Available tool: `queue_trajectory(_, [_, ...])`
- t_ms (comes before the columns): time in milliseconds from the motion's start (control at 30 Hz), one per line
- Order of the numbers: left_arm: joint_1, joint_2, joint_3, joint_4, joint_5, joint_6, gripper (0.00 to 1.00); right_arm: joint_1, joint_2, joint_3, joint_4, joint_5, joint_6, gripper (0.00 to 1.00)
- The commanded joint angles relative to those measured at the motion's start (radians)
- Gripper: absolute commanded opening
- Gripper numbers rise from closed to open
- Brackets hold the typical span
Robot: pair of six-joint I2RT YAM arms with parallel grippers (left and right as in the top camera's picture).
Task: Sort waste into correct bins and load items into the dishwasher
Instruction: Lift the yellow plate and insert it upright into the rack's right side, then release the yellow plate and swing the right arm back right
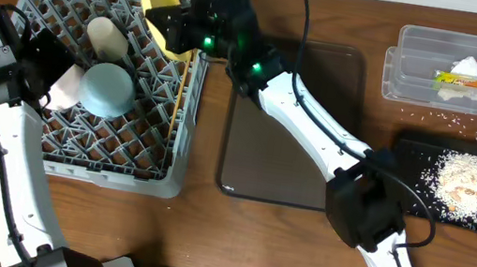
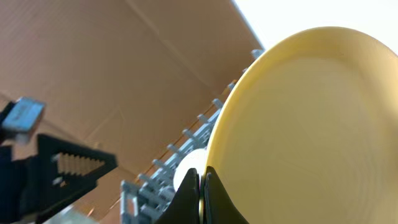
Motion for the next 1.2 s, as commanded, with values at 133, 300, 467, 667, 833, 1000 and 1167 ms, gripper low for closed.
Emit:
queue_trajectory(133, [0.002,0.006,0.005,0.001,-0.008,0.006,0.94,0.014,0.046,-0.003,0.005,0.177,0.013,0.01])
queue_trajectory(300, [0.002,0.006,0.005,0.001,-0.008,0.006,0.94,0.016,0.053,-0.004,0.013,0.202,0.014,0.01])
queue_trajectory(467, [0.002,0.006,0.005,0.001,-0.008,0.006,0.94,0.021,0.056,-0.005,0.028,0.202,0.014,0.01])
queue_trajectory(667, [0.002,0.006,0.005,0.001,-0.008,0.006,0.94,0.021,0.056,-0.005,0.076,0.201,0.0,0.62])
queue_trajectory(833, [0.002,0.006,0.005,0.001,-0.008,0.006,0.94,0.015,0.048,-0.005,0.077,0.201,-0.071,0.99])
queue_trajectory(1000, [0.002,0.006,0.005,0.001,-0.008,0.006,0.94,-0.018,-0.006,-0.004,0.027,0.202,-0.112,0.99])
queue_trajectory(1167, [0.002,0.006,0.005,0.001,-0.008,0.006,0.94,-0.082,-0.114,-0.004,-0.13,0.219,-0.185,0.99])
